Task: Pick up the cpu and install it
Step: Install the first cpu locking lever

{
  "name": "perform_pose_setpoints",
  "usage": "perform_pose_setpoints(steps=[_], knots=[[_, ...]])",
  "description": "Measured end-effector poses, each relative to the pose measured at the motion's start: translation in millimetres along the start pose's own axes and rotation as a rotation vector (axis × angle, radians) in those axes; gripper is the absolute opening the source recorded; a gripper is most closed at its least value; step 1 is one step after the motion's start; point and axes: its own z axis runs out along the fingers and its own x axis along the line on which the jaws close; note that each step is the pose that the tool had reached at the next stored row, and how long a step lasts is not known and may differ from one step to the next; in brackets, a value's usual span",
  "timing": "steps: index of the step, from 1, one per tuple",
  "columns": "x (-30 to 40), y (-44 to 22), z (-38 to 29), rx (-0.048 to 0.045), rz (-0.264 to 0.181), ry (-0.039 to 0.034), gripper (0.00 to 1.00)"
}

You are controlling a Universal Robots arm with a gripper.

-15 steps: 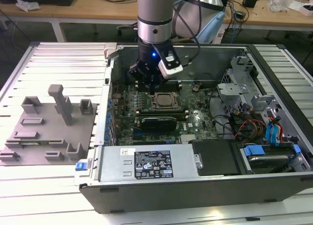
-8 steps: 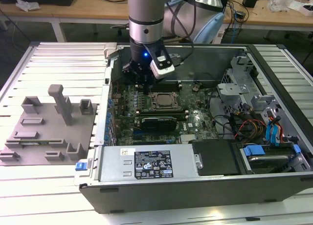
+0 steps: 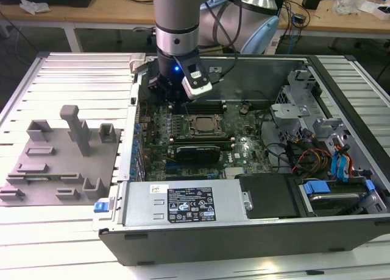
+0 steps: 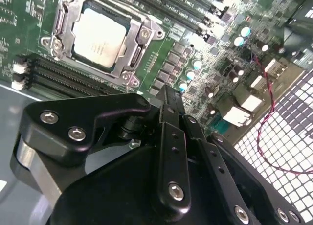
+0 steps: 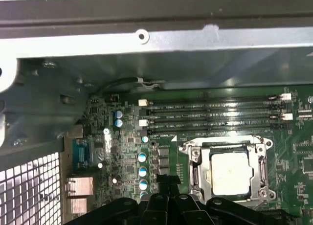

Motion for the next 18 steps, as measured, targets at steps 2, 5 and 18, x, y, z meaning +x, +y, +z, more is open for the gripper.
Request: perform_pose_setpoints(steps=[2,5,18], knots=[[0.1,0.1,0.0,-0.0041,0.0,0.0002,0.11],[0.0,0.1,-2.4,-0.0041,0.0,0.0003,0.11],[0.6,0.8,-13.5,-0.0128,0.0,0.0007,0.11]])
